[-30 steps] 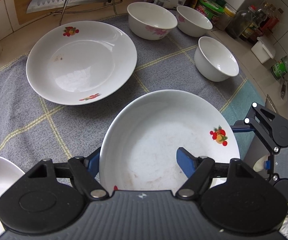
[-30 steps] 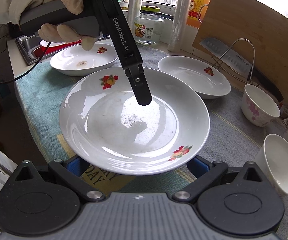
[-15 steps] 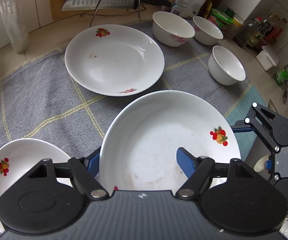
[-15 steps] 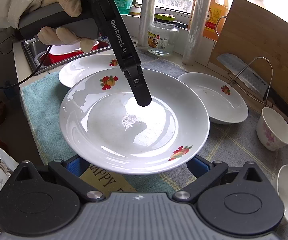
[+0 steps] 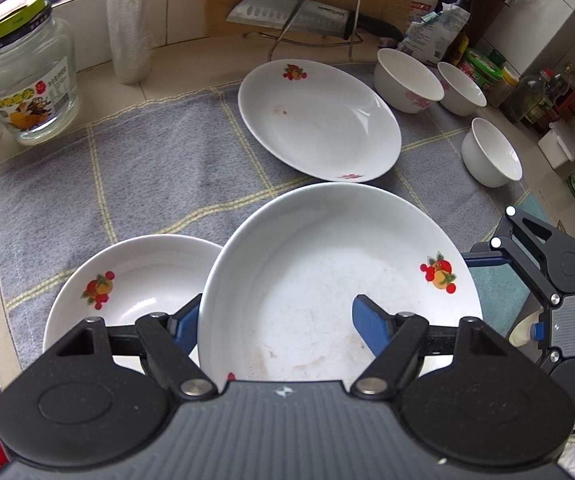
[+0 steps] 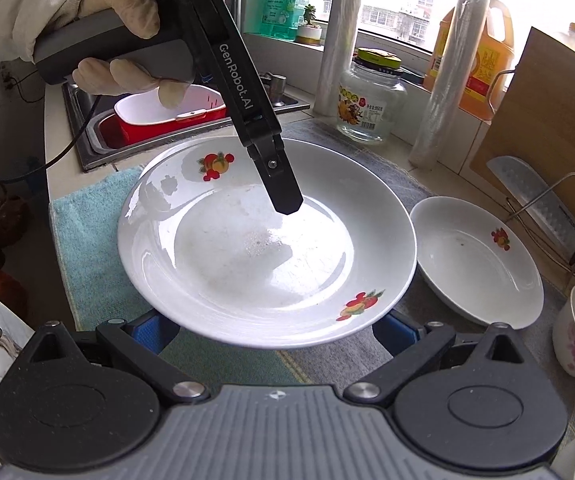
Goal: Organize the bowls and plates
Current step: 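Carry the held stained plate with the left tool toward the plate by the sink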
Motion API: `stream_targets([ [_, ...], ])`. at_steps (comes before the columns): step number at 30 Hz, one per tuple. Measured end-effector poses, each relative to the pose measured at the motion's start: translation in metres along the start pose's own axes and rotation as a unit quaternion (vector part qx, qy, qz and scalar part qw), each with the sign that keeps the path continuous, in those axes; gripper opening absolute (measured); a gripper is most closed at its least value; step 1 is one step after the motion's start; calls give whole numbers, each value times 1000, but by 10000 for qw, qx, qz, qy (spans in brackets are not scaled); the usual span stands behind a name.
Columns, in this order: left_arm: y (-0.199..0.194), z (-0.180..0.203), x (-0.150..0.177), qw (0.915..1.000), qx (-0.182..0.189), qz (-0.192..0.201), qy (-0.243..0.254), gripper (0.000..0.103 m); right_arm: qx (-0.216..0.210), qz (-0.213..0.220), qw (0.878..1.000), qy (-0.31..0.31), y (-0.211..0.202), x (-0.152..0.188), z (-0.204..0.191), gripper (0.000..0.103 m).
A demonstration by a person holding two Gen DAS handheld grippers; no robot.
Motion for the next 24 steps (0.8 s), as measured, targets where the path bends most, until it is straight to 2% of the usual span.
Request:
stream_targets([
  [12,-21,-47,16,9996,-111,68,-251,76,-242,6,9994,-258,33,-35,-24,103],
  [24,-17,-71,27,9992,-47,-4,-401,76,-355,-166,9986,-352,53,-45,-34,103],
])
Point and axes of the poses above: each gripper's, at about its wrist camera, not at the fingertips, and y roughly the way its jaws point, z to its right, x to its underside, the point moved 6 cm from there along y, roughly the way its jaws point, and after that the axes turned 7 degrees about x, right-handed, at the moved point
